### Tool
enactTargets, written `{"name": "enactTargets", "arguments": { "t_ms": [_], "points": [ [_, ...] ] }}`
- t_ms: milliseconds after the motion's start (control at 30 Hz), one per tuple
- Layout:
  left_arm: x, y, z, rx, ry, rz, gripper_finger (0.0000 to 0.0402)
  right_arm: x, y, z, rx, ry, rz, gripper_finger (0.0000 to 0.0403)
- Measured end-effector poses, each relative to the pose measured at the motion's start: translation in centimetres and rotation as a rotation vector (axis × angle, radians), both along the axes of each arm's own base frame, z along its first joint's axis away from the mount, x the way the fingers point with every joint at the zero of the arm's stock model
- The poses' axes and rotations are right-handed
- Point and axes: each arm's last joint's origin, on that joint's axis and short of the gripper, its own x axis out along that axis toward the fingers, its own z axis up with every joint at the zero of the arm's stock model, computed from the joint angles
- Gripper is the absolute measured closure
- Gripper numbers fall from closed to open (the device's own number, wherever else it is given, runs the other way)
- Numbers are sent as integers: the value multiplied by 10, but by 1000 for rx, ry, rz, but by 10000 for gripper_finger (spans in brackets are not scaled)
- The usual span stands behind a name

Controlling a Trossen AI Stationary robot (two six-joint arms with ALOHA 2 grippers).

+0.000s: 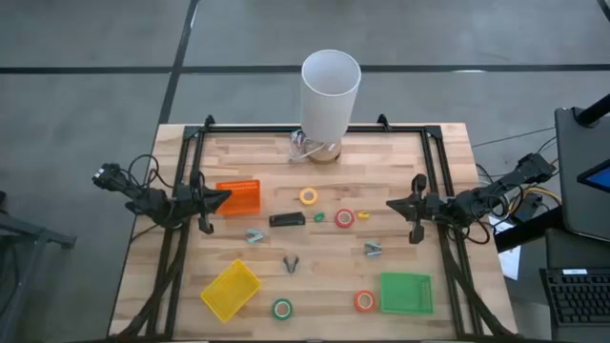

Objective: Pick and place Stapler, Stapler remover, tape

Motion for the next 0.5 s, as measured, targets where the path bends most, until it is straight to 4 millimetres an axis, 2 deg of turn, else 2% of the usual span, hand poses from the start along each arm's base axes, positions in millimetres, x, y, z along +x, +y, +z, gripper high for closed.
{"name": "enactTargets", "arguments": {
  "t_ms": [500],
  "points": [
    [0, 0, 0, 0, 0, 0, 383, 0, 0, 1, 2, -11, -1, 394]
  ]
}}
